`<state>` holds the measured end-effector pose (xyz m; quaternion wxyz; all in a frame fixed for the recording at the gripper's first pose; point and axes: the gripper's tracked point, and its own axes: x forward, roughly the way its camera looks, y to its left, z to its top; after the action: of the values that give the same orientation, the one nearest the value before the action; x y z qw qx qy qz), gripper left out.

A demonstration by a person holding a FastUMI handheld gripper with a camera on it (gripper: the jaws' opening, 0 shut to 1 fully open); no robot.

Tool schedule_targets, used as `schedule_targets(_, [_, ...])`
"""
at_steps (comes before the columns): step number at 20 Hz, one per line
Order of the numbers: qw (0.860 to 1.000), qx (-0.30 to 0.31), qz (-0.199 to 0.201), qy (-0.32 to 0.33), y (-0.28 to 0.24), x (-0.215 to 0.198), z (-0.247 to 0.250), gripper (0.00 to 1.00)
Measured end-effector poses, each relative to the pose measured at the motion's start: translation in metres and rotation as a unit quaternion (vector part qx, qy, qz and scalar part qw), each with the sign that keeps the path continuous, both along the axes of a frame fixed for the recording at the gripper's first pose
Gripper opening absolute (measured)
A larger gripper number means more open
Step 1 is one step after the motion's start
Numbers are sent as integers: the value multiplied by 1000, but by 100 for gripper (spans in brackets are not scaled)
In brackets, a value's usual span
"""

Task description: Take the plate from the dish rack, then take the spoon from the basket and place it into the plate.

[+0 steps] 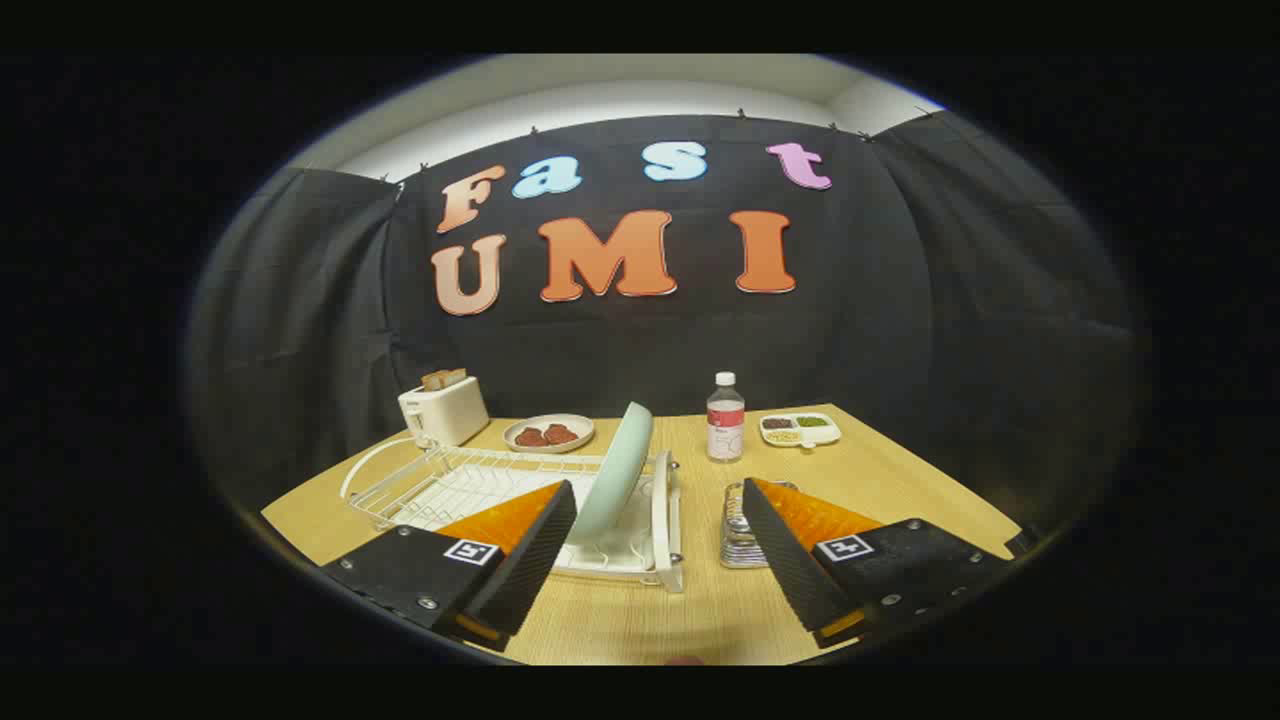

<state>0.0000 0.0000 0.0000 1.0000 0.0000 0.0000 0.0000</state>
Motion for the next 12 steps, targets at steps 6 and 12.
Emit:
schedule_targets(6, [1000,-4,8,10,18,13,1,99])
schedule_targets(12, [1000,-13,13,21,35,26,0,100])
